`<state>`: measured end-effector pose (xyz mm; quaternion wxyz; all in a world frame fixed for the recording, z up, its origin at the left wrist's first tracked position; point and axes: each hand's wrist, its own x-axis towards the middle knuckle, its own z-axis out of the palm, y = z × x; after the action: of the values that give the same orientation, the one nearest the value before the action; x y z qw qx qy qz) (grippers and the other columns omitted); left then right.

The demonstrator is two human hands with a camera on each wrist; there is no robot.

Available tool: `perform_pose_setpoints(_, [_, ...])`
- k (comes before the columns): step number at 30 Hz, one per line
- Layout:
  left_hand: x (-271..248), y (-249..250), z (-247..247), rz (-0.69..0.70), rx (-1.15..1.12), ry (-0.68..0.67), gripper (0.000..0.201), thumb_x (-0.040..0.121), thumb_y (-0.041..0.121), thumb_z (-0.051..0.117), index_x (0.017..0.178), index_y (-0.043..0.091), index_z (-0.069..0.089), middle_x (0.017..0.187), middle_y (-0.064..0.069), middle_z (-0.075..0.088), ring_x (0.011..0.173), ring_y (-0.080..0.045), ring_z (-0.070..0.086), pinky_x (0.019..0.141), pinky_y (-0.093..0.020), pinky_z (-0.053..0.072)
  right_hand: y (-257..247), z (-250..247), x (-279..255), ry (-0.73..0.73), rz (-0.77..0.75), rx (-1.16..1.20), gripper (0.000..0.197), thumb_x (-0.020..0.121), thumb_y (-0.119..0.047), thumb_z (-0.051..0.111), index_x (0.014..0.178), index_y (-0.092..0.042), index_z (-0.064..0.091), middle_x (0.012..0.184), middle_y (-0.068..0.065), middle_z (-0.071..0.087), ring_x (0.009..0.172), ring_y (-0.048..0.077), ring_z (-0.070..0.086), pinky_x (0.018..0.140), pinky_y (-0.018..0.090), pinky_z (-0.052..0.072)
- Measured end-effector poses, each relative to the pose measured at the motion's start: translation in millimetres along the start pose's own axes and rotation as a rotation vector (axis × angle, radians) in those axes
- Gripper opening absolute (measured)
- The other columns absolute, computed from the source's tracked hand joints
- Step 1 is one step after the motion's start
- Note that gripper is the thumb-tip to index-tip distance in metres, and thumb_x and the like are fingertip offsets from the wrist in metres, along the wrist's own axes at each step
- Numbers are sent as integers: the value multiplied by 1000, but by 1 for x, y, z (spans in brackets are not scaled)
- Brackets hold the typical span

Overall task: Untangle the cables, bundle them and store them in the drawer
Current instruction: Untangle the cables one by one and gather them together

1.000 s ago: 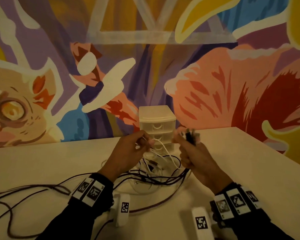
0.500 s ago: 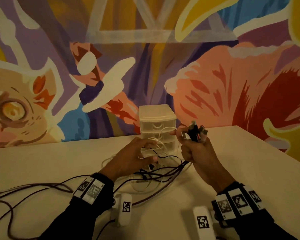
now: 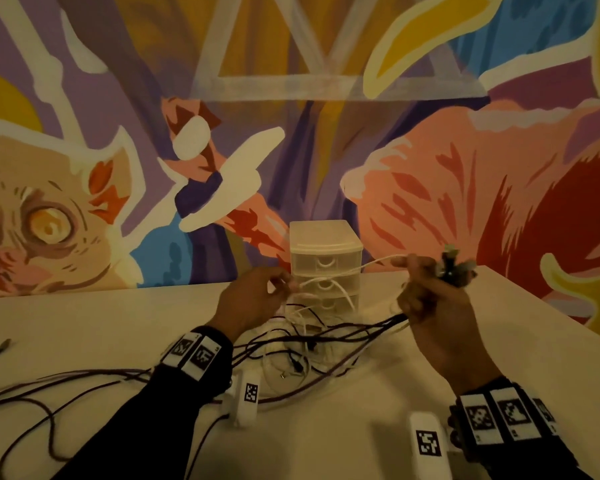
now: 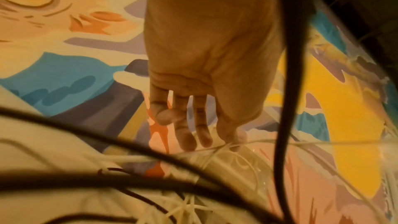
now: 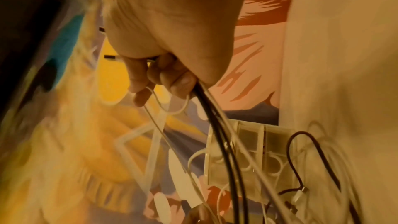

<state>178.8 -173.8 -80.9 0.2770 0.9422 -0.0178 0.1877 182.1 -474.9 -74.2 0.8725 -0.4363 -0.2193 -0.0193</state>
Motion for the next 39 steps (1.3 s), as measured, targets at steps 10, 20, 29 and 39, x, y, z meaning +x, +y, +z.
perform_pose_setpoints(10, [9,27,-16,-104,-350,18,23,114,27,45,103,14,61,88,3,62,80,-12,54,72,-28,45,18,-26,14,174,218,-255,24,102,-17,67,102,5,75,55,-5,24,44,11,20,49,33,12])
perform_pose_setpoints(20, [-13,7,-26,191,-592,-334,26,116,29,41,106,7,54,90,2,51,79,-23,39,72,-25,42,28,-29,12,410,278,-340,21,101,-26,73,103,-7,81,58,-7,28,49,9,24,44,25,23])
perform_pose_setpoints(29, [4,-9,-21,141,29,-143,13,109,27,60,100,27,69,99,12,74,95,-7,68,86,-30,54,19,-16,9,218,151,-119,28,103,-29,69,115,-6,80,62,-3,19,50,11,16,50,31,13])
perform_pose_setpoints(39, [3,24,-41,14,-436,-14,27,112,37,51,114,15,66,91,9,77,87,-11,72,74,-22,56,22,-16,8,338,173,-290,25,102,-34,73,109,-10,79,64,-5,23,53,11,20,48,28,20])
